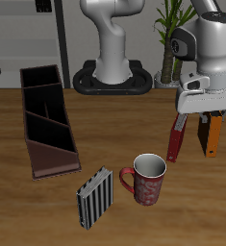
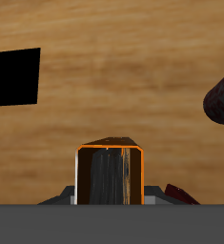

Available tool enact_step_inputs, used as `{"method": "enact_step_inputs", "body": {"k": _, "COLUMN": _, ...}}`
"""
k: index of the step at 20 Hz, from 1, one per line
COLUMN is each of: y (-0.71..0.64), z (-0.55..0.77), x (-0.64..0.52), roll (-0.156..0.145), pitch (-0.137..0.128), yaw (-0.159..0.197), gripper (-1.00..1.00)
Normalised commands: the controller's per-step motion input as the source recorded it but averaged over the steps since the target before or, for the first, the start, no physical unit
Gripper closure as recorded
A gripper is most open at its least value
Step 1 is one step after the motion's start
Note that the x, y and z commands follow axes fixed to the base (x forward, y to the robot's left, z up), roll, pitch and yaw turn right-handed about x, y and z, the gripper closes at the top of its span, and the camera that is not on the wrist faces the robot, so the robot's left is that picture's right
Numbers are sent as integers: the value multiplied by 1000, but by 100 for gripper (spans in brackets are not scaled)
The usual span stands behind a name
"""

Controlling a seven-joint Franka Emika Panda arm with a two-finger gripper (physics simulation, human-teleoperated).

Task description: Place the orange book into the right desk caddy's back compartment

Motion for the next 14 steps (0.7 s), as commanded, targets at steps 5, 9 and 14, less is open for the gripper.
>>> {"method": "enact_step_inputs", "body": {"k": 5, "y": -159, "z": 510, "x": -222, "roll": 8, "pitch": -58, "yaw": 14, "gripper": 100}}
{"method": "enact_step_inputs", "body": {"k": 9, "y": -215, "z": 655, "x": -322, "roll": 14, "pitch": -70, "yaw": 11, "gripper": 100}}
{"method": "enact_step_inputs", "body": {"k": 14, "y": -219, "z": 608, "x": -478, "roll": 26, "pitch": -52, "yaw": 29, "gripper": 100}}
